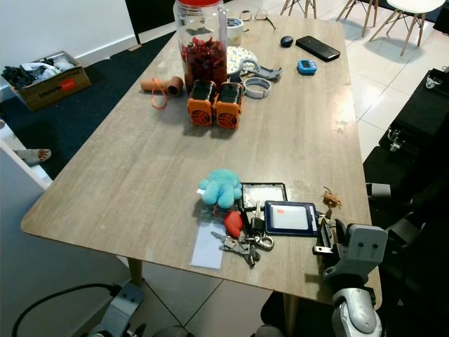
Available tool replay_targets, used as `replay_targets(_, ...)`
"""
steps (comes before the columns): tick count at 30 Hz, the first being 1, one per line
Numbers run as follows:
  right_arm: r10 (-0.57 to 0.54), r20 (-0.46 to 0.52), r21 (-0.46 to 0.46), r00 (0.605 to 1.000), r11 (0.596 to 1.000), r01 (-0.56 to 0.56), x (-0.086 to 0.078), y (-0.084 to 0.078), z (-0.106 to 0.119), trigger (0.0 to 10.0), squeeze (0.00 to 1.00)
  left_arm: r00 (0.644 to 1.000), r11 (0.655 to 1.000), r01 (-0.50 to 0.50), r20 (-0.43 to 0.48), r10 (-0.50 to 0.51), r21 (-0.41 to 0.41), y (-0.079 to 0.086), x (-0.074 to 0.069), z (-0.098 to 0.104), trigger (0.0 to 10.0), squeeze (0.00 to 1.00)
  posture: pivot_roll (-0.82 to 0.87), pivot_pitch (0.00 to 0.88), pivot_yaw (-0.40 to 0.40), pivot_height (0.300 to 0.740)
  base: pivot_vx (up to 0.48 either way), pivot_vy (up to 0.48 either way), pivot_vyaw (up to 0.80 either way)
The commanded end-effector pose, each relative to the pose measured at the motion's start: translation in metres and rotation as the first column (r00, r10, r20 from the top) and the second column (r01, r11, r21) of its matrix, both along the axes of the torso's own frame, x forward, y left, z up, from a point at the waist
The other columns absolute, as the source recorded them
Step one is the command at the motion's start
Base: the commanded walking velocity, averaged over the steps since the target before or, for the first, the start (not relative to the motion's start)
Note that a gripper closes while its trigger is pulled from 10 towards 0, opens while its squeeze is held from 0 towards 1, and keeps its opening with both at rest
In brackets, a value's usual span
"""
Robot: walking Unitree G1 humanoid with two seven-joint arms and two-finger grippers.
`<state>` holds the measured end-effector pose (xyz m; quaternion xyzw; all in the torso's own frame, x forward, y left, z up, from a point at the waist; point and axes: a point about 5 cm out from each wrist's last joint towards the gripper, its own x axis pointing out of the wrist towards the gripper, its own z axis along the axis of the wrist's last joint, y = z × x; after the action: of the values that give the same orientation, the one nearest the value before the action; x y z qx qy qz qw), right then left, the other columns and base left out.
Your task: Hang keys on a hook
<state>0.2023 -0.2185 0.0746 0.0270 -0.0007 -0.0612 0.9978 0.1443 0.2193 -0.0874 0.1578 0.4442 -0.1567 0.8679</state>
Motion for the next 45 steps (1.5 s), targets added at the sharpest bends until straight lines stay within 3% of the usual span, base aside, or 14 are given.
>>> replay_targets(1,-0.023,-0.015,0.005,1.000,1.000,0.023,-0.002,-0.004,-0.003,10.0,0.00,1.000,1.000,-0.002,-0.029,0.002,0.000,-0.001,-0.006,-0.003,10.0,0.01,0.03,0.100,0.000,0.740,0.000,0.000,0.00)
replay_targets(5,-0.018,-0.018,0.005,1.000,1.000,0.019,-0.001,-0.003,-0.003,10.0,0.00,1.000,1.000,-0.003,-0.028,0.003,0.000,-0.001,-0.006,-0.003,10.0,0.00,0.03,0.100,-0.002,0.740,0.000,0.000,0.00)
replay_targets(6,-0.017,-0.019,0.006,1.000,1.000,0.017,-0.001,-0.003,-0.004,8.8,0.00,1.000,1.000,-0.004,-0.028,0.004,0.000,-0.001,-0.006,-0.003,10.0,0.01,0.03,0.100,-0.001,0.740,0.000,0.000,0.00)
replay_targets(7,-0.016,-0.021,0.006,1.000,1.000,0.016,-0.001,-0.003,-0.004,6.7,0.00,1.000,1.000,-0.005,-0.028,0.005,0.001,-0.001,-0.006,-0.003,10.0,0.00,0.03,0.100,-0.001,0.740,0.000,0.000,0.00)
replay_targets(8,-0.015,-0.022,0.007,1.000,1.000,0.016,-0.001,-0.003,-0.005,6.7,0.00,1.000,1.000,-0.005,-0.028,0.005,0.001,-0.001,-0.006,-0.003,10.0,0.00,0.03,0.100,-0.001,0.740,0.000,0.000,0.00)
replay_targets(9,-0.015,-0.023,0.006,1.000,1.000,0.015,-0.001,-0.003,-0.005,5.2,0.00,1.000,1.000,-0.005,-0.028,0.005,0.001,-0.001,-0.006,-0.003,10.0,0.01,0.03,0.100,-0.001,0.740,0.000,0.000,0.00)
replay_targets(12,-0.015,-0.025,0.006,1.000,1.000,0.015,-0.002,-0.003,-0.005,4.7,0.00,1.000,1.000,-0.005,-0.028,0.006,0.001,-0.001,-0.006,-0.003,10.0,0.01,0.03,0.100,-0.001,0.740,0.000,0.000,0.00)
replay_targets(16,-0.013,-0.036,-0.001,0.999,1.000,0.013,-0.003,-0.003,-0.008,1.4,0.00,1.000,1.000,-0.003,-0.028,0.003,0.002,-0.001,-0.005,-0.003,10.0,0.01,0.03,0.101,0.000,0.740,0.000,0.000,0.00)
replay_targets(18,-0.013,-0.039,-0.003,0.999,1.000,0.013,-0.004,-0.003,-0.008,1.0,0.00,1.000,1.000,-0.003,-0.028,0.003,0.002,-0.001,-0.005,-0.003,10.0,0.00,0.03,0.101,0.000,0.740,0.000,0.000,0.00)
replay_targets(19,-0.013,-0.042,-0.004,0.999,1.000,0.013,-0.004,-0.003,-0.009,0.0,0.00,1.000,1.000,-0.004,-0.027,0.004,0.002,0.000,-0.005,-0.003,10.0,0.00,0.03,0.100,0.001,0.740,0.000,0.000,0.00)
replay_targets(32,-0.045,-0.023,0.004,0.999,0.999,0.045,0.000,-0.009,-0.005,0.0,0.00,1.000,1.000,-0.001,-0.026,0.001,0.002,0.000,-0.003,-0.002,10.0,0.01,0.03,0.099,0.002,0.740,0.000,0.000,0.00)
replay_targets(36,-0.075,0.063,0.028,0.995,0.997,0.073,0.003,-0.015,0.009,0.0,0.00,1.000,1.000,-0.001,-0.024,0.001,0.002,-0.001,-0.003,-0.002,10.0,0.01,0.03,0.099,0.002,0.740,0.000,0.000,0.00)
replay_targets(45,-0.050,0.039,0.010,0.998,0.999,0.050,-0.002,-0.010,0.002,0.0,0.00,1.000,1.000,-0.003,-0.024,0.003,0.002,-0.001,-0.002,-0.002,10.0,0.01,0.03,0.101,0.000,0.740,0.000,0.000,0.00)
